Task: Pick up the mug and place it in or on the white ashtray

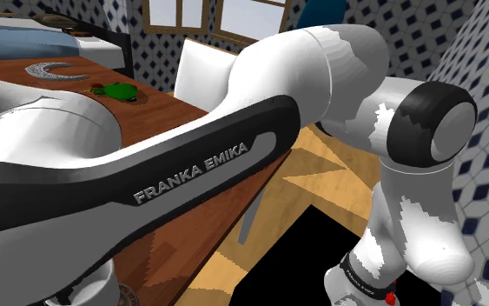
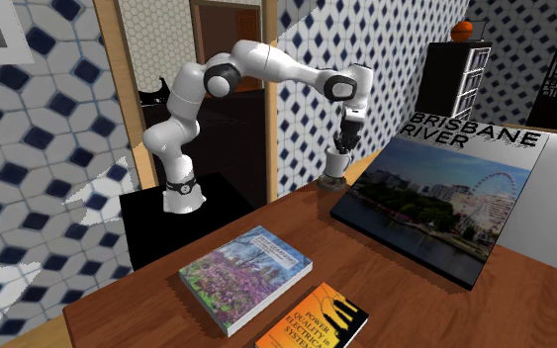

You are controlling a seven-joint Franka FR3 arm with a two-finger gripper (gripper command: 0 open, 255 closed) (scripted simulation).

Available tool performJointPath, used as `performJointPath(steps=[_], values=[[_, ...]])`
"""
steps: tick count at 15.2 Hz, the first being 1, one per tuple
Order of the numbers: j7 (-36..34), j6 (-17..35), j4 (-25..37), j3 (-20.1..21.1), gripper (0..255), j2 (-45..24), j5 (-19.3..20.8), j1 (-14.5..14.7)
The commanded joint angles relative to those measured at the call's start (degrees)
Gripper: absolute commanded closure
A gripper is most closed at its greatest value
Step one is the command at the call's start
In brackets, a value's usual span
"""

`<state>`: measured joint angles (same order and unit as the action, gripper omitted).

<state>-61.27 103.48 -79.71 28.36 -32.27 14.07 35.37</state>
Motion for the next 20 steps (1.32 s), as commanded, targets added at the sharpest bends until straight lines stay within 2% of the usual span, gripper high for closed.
performJointPath(steps=[1, 3, 11, 12, 17, 20], values=[[-0.2, 1.4, -1.1, -0.1, 255, -0.3, 0.2, 0.0], [-0.4, 3.1, -2.4, -0.3, 255, -0.8, 0.5, -0.1], [-0.4, 3.1, -2.4, -0.3, 255, -0.8, 0.5, -0.1], [-0.4, 3.1, -2.4, -0.3, 0, -0.8, 0.5, -0.1], [-0.4, 3.1, -2.4, -0.3, 0, -0.8, 0.5, -0.1], [0.1, -2.3, 2.7, 0.0, 0, -0.3, 0.0, 0.5]])
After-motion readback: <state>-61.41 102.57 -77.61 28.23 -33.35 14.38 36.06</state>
